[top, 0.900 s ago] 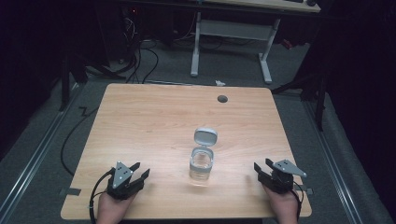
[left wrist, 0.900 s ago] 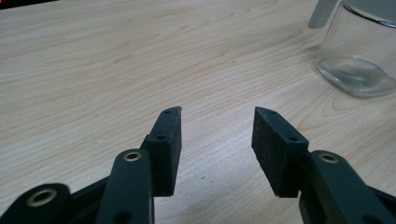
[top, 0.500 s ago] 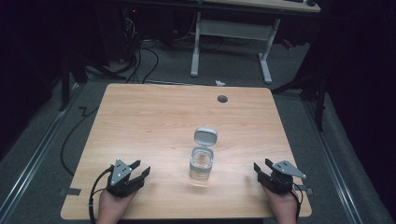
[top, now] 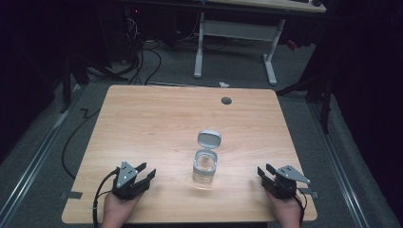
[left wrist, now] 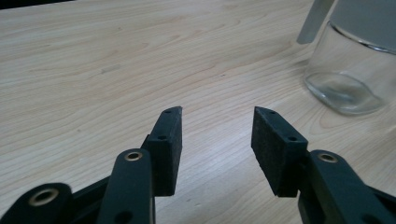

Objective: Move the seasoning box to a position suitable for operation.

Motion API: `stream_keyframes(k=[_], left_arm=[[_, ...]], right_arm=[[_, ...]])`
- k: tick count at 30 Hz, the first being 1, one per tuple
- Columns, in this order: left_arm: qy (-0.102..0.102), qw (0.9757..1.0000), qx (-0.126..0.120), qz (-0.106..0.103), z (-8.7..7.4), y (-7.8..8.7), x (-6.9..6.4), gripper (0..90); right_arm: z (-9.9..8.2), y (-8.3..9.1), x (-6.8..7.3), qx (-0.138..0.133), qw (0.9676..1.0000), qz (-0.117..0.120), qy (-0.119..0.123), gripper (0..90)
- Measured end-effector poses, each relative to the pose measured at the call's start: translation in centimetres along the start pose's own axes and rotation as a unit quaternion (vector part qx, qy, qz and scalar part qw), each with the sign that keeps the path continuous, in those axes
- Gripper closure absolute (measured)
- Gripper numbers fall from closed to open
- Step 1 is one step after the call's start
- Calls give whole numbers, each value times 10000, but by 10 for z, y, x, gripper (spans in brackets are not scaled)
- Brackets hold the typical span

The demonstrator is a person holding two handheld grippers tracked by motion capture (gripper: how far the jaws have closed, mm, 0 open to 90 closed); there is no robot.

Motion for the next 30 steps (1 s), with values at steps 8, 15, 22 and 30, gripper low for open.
stream_keyframes(k=[8, 15, 22, 30], left_arm=[[-64, 9986, 336, -410, -26, -4, -35, 611], [-14, 9987, 284, -423, -26, -6, -40, 716], [-41, 9987, 357, -366, -33, -10, -42, 817], [24, 9982, 450, -389, -39, -27, -52, 897]], right_arm=[[0, -6, 10, 28, 9998, 140, 98, 604], [2, -10, 31, 62, 9985, 500, 208, 722], [10, -15, 57, 82, 9965, 722, 414, 870], [12, -22, 83, 127, 9939, 919, 590, 899]])
Point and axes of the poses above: each handheld gripper's, and its own axes: y roughly backward along the jaws, z roughly out of its top, x roughly to its left, the point moved 8 cm from there along -y, roughly forward along the jaws, and after that the axes turned 2 degrees about -z, right-handed, at the moved point
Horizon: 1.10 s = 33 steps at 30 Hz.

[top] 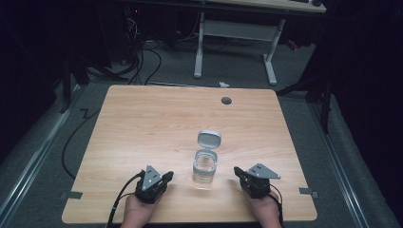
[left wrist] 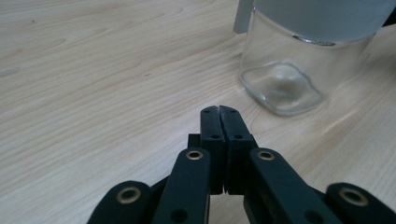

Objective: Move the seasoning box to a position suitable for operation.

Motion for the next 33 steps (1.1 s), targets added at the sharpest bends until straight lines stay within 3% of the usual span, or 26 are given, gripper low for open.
stream_keyframes(k=[1, 7, 16, 21, 33], left_arm=[[-5, 10000, 35, -35, -1, -7, -4, 900], [-38, 9999, 34, -102, -1, -22, -16, 900], [4, 9999, 75, -90, 1, -36, -19, 900], [-76, 9999, 99, -66, 1, -36, -18, 900], [-35, 10000, -39, 32, 12, -15, -2, 898]], right_arm=[[2, -3, 6, 11, 9999, 51, 108, 900], [15, -12, 22, -113, 9995, 232, 163, 900], [25, -12, 26, -231, 9990, 322, 197, 900], [30, -11, 28, -294, 9986, 369, 239, 900], [36, -21, 31, -252, 9985, 375, 320, 900]])
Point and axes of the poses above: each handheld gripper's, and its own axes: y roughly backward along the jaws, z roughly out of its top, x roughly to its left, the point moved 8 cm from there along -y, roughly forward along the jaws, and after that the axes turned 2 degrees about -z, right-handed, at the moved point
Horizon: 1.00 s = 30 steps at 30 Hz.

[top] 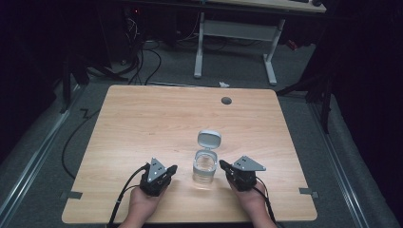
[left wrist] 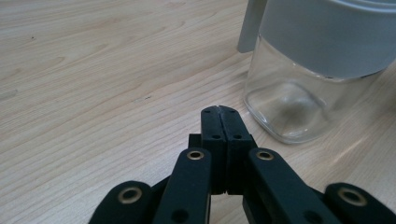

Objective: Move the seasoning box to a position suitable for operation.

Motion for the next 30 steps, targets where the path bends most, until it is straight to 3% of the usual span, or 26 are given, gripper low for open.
stream_keyframes(k=[13, 23, 30], left_arm=[[62, 9999, -57, -63, 1, 8, 0, 889], [98, 9999, -64, -70, 0, 14, 2, 884], [102, 9999, -8, -118, -4, 19, -1, 878]], right_arm=[[5, -14, 4, 70, 9999, 69, 79, 900], [16, -33, 13, 92, 9994, 257, 205, 900], [18, -33, 12, 78, 9995, 222, 209, 898]])
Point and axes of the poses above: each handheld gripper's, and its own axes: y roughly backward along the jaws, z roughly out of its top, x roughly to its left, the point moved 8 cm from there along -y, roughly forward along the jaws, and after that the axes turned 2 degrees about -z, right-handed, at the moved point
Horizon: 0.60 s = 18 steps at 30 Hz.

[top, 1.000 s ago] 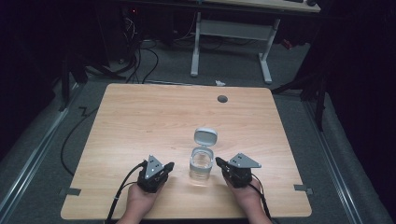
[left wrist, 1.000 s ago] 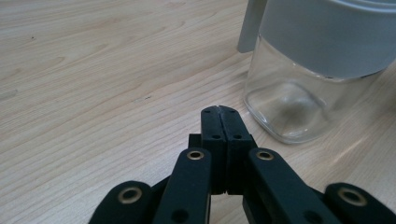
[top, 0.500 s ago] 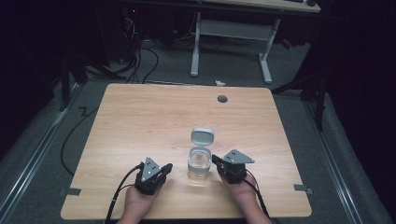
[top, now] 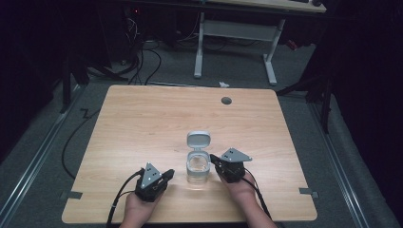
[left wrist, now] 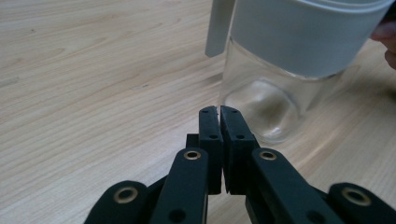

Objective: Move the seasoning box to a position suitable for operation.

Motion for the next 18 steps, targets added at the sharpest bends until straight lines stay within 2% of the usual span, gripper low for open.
stream_keyframes(k=[4, 9, 13, 18], left_arm=[[-3, 9999, 93, -107, -7, 0, -9, 879], [34, 9988, 349, -342, -25, 0, -32, 890], [-39, 9980, 408, -479, -33, -7, -48, 891], [-60, 9978, 452, -481, -41, -15, -51, 891]], right_arm=[[0, 6, -5, -64, 9999, -84, -40, 898], [2, 12, -14, -152, 9995, -196, -179, 899], [8, 13, -21, -241, 9990, -222, -304, 899], [21, 8, -30, -364, 9982, -188, -440, 899]])
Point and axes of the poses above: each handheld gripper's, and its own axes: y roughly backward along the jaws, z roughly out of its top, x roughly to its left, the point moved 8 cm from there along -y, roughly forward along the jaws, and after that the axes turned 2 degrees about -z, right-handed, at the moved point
